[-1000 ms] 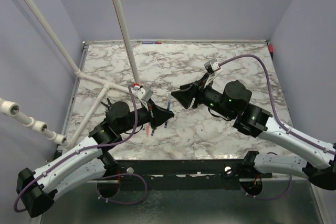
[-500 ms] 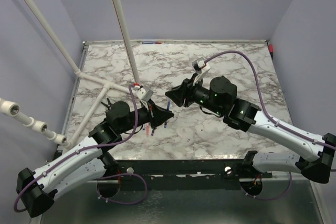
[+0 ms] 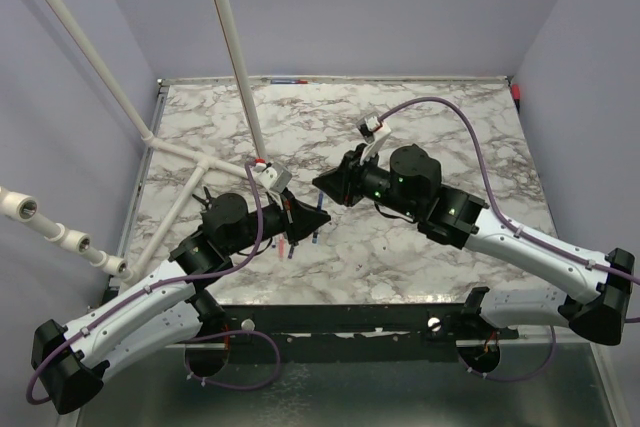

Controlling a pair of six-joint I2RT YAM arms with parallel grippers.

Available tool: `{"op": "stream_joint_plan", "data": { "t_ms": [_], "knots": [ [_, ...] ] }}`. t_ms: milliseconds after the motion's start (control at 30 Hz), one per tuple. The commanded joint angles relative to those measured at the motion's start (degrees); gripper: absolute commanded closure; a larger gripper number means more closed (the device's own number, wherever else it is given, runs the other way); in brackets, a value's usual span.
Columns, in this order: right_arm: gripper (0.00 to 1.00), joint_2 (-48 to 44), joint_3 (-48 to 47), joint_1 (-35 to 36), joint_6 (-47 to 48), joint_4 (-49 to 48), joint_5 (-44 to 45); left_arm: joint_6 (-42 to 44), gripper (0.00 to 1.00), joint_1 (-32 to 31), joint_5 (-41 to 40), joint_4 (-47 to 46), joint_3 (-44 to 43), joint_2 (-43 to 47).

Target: Insert the pens into the pen caps

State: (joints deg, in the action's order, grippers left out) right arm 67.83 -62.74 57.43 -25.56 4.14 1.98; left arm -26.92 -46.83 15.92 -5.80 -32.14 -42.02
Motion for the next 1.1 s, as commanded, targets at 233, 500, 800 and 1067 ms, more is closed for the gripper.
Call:
{"op": "stream_joint_plan", "data": {
  "t_ms": [233,500,800,1067],
  "knots": [
    [1.0,0.47,1.06,0.33,-1.51,-0.38,-4.67,0.99,1.0,0.16,-2.36,1.02,-1.81,0.57],
    [1.0,-3.72,6.39,0.4,-3.44,-3.2,-9.72,2.34,1.0,0.16,-1.63,1.57,-3.24,1.2],
    [1.0,-8.31,12.36,0.4,-6.12,-7.34,-15.48,3.64,1.0,0.17,1.96,-0.55,-6.67,1.49],
    [1.0,-10.41,15.5,0.87,-7.28,-8.36,-17.14,5.08,1.0,0.15,6.24,-0.61,-10.89,-2.26]
  ]
}}
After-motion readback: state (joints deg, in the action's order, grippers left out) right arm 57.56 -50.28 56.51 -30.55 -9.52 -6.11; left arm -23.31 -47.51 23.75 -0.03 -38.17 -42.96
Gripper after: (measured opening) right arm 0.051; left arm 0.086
